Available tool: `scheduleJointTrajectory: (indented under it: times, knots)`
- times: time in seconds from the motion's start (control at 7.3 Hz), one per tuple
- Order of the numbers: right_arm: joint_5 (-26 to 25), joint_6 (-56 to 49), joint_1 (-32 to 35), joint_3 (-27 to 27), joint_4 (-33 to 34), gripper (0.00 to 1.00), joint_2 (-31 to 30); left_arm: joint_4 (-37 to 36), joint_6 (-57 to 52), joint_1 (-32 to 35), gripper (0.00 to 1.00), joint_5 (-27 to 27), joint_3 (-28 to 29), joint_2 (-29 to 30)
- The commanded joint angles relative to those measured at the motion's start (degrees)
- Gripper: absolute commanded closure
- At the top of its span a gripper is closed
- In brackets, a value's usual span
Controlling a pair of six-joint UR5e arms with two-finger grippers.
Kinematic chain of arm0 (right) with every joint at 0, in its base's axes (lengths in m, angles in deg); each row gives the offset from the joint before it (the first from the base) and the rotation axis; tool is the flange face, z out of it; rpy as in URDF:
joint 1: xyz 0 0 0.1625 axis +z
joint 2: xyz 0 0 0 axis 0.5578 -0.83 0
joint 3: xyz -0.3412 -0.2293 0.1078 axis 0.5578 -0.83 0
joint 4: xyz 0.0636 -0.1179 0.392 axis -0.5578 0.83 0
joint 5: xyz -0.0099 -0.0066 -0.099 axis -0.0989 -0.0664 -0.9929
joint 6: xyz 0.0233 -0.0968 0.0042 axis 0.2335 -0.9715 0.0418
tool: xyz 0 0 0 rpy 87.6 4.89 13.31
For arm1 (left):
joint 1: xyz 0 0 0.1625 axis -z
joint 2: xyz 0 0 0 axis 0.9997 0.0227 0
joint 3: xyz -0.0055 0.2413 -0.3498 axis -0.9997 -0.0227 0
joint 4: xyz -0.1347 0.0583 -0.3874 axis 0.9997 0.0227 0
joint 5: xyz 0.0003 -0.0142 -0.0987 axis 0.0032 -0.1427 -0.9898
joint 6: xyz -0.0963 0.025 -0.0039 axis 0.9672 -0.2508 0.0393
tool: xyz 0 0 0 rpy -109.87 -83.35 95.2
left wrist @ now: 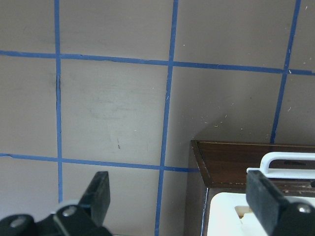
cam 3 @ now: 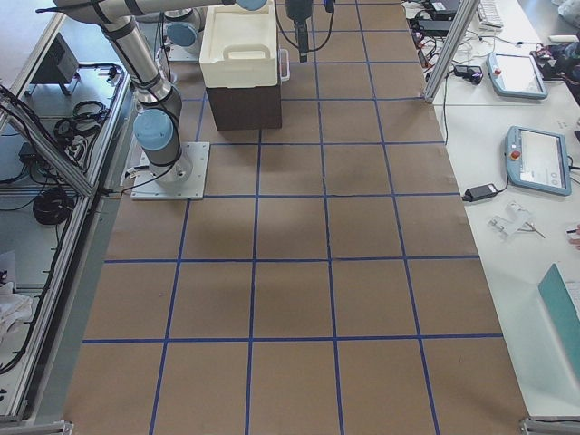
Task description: Put scissors in drawer and close it
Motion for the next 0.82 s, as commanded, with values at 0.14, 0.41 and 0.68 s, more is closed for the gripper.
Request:
scheduleJointTrajectory:
  times: [0.14,0.41,0.68]
  knots:
    - [0.02,0.00,0.00,0.00,0.03,0.00,0.00,-0.27,-0.09,-0.51,0.00,-0.06,0.08,-0.13]
    - [0.02,0.00,0.00,0.00,0.03,0.00,0.00,-0.28,-0.09,-0.25,0.00,0.12,0.08,-0.21]
    - [0.02,0.00,0.00,0.00,0.03,0.00,0.00,-0.10,-0.09,-0.34,0.00,0.12,0.08,-0.21]
